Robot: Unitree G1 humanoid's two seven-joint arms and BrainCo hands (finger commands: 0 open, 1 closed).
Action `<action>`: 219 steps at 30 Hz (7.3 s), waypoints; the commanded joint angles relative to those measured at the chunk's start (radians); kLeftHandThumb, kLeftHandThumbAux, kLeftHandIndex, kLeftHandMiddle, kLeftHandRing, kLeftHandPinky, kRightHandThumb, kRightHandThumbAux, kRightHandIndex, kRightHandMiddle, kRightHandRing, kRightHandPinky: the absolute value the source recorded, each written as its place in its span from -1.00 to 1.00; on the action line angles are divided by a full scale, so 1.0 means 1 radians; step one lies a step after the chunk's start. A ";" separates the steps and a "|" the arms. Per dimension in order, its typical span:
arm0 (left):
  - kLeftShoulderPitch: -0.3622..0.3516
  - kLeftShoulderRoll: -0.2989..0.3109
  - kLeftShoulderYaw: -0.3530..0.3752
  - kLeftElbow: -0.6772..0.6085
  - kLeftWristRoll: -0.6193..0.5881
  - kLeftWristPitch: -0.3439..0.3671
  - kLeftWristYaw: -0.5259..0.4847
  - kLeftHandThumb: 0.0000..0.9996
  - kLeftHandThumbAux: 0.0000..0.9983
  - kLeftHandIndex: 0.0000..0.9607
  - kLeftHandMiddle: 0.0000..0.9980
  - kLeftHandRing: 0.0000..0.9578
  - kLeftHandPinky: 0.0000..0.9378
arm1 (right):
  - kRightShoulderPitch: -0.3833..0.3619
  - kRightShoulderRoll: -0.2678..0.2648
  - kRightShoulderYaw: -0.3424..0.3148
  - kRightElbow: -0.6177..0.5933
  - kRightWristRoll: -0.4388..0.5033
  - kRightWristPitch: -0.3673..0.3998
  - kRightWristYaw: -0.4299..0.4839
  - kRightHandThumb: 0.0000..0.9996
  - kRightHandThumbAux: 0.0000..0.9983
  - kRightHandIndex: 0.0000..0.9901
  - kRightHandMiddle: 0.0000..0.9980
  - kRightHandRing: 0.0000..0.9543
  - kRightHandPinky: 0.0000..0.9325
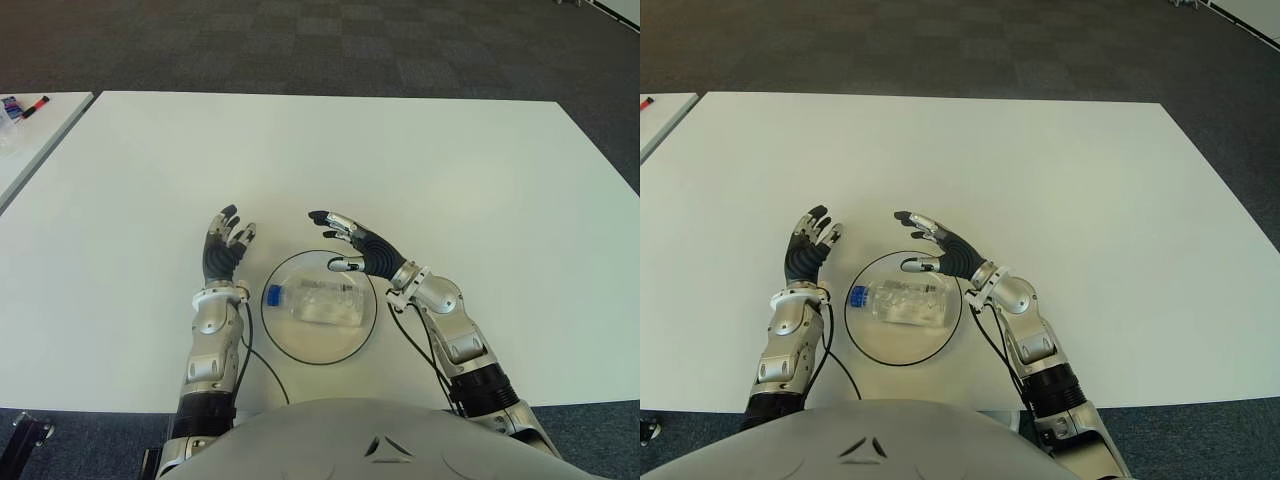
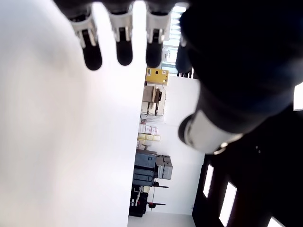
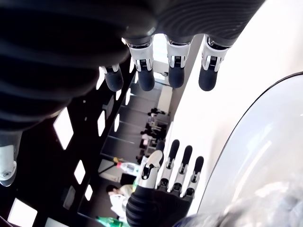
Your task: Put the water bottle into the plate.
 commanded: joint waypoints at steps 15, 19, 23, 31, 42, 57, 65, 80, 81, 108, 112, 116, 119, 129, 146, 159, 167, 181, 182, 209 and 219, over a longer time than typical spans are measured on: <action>-0.004 -0.010 0.005 0.023 0.002 -0.002 0.001 -0.21 0.58 -0.65 -0.77 -0.79 -0.67 | 0.007 0.004 -0.012 -0.009 0.012 0.004 -0.008 -0.93 -0.06 -1.00 -1.00 -1.00 -0.88; -0.004 -0.010 0.005 0.024 0.002 -0.004 0.000 -0.21 0.59 -0.65 -0.77 -0.79 -0.67 | 0.008 0.003 -0.012 -0.011 0.010 0.010 -0.007 -0.92 -0.05 -1.00 -1.00 -1.00 -0.87; -0.003 -0.009 0.004 0.022 0.004 -0.002 0.000 -0.21 0.60 -0.65 -0.77 -0.79 -0.67 | 0.008 0.001 -0.011 -0.012 0.005 0.015 -0.008 -0.92 -0.04 -1.00 -1.00 -1.00 -0.87; -0.006 -0.008 0.005 0.027 0.007 -0.005 0.003 -0.24 0.60 -0.66 -0.76 -0.78 -0.65 | 0.000 0.010 -0.022 0.001 -0.007 -0.002 -0.040 -0.93 -0.03 -1.00 -1.00 -1.00 -0.90; -0.004 -0.004 0.006 0.029 0.006 -0.015 -0.003 -0.27 0.61 -0.65 -0.75 -0.76 -0.63 | -0.017 0.054 -0.089 0.010 0.020 -0.009 -0.135 -0.85 -0.02 -1.00 -1.00 -1.00 -0.96; -0.003 -0.006 0.010 0.028 -0.003 -0.011 -0.006 -0.27 0.59 -0.65 -0.77 -0.78 -0.67 | -0.029 0.105 -0.192 0.048 0.027 -0.093 -0.254 -0.70 0.32 -1.00 -1.00 -1.00 -0.95; -0.002 -0.005 0.012 0.029 -0.003 -0.021 -0.008 -0.26 0.59 -0.64 -0.76 -0.78 -0.66 | -0.091 0.103 -0.257 0.213 0.033 -0.177 -0.286 -0.71 0.44 -1.00 -1.00 -1.00 -0.94; -0.008 -0.005 0.018 0.047 -0.006 -0.047 -0.008 -0.24 0.61 -0.62 -0.72 -0.73 -0.61 | -0.178 0.114 -0.331 0.409 0.092 -0.221 -0.292 -0.74 0.34 -1.00 -1.00 -1.00 -0.94; -0.008 -0.005 0.019 0.049 -0.005 -0.052 -0.008 -0.24 0.61 -0.62 -0.72 -0.73 -0.61 | -0.180 0.117 -0.339 0.421 0.108 -0.213 -0.287 -0.75 0.34 -1.00 -1.00 -1.00 -0.93; -0.009 -0.035 0.042 0.084 -0.092 -0.212 -0.030 -0.21 0.46 -0.68 -0.65 -0.62 -0.50 | -0.134 0.319 -0.540 0.316 0.537 0.351 -0.387 -0.62 0.44 -0.89 -0.74 -0.70 -0.60; -0.008 -0.039 0.041 0.084 -0.111 -0.219 -0.037 -0.18 0.44 -0.69 -0.64 -0.61 -0.49 | -0.115 0.339 -0.548 0.272 0.586 0.414 -0.412 -0.66 0.45 -0.93 -0.78 -0.75 -0.66; -0.008 -0.040 0.041 0.084 -0.132 -0.225 -0.051 -0.17 0.45 -0.70 -0.65 -0.61 -0.51 | -0.101 0.349 -0.550 0.241 0.619 0.464 -0.439 -0.72 0.46 -0.96 -0.81 -0.78 -0.67; -0.008 -0.039 0.041 0.087 -0.147 -0.234 -0.065 -0.16 0.46 -0.70 -0.65 -0.61 -0.52 | -0.095 0.353 -0.550 0.226 0.637 0.487 -0.456 -0.74 0.46 -0.96 -0.81 -0.78 -0.66; -0.014 -0.040 0.049 0.106 -0.212 -0.270 -0.130 -0.14 0.52 -0.69 -0.64 -0.60 -0.48 | -0.074 0.365 -0.521 0.193 0.639 0.484 -0.486 -0.75 0.51 -0.90 -0.75 -0.72 -0.58; -0.013 -0.033 0.046 0.113 -0.220 -0.278 -0.151 -0.14 0.51 -0.68 -0.63 -0.59 -0.48 | 0.003 0.356 -0.369 0.078 0.492 0.430 -0.568 -0.63 0.66 -0.83 -0.70 -0.66 -0.55; -0.026 -0.039 0.059 0.136 -0.276 -0.270 -0.180 -0.18 0.57 -0.68 -0.63 -0.60 -0.51 | 0.017 0.345 -0.327 0.055 0.482 0.473 -0.597 -0.38 0.59 -0.72 -0.49 -0.43 -0.30; -0.051 -0.039 0.082 0.191 -0.310 -0.285 -0.216 -0.31 0.70 -0.68 -0.61 -0.59 -0.52 | 0.001 0.327 -0.318 0.196 0.418 0.312 -0.522 -0.17 0.57 -0.57 -0.35 -0.29 -0.20; -0.032 -0.058 0.068 0.168 -0.188 -0.320 -0.109 -0.12 0.56 -0.55 -0.55 -0.51 -0.39 | -0.032 0.292 -0.262 0.382 0.156 0.006 -0.567 0.37 0.46 -0.21 -0.20 -0.15 -0.13; -0.031 -0.059 0.066 0.165 -0.181 -0.321 -0.101 -0.11 0.55 -0.54 -0.55 -0.51 -0.39 | -0.037 0.290 -0.262 0.402 0.141 -0.016 -0.572 0.39 0.45 -0.19 -0.18 -0.14 -0.12; -0.040 -0.043 0.064 0.177 -0.076 -0.318 0.011 0.12 0.50 -0.48 -0.45 -0.41 -0.29 | -0.106 0.249 -0.252 0.637 -0.078 -0.273 -0.672 0.89 0.32 -0.22 -0.01 0.07 0.19; -0.045 -0.035 0.070 0.198 -0.045 -0.344 0.019 0.22 0.50 -0.47 -0.36 -0.33 -0.25 | -0.117 0.240 -0.252 0.665 -0.104 -0.297 -0.696 0.89 0.32 -0.22 0.02 0.08 0.24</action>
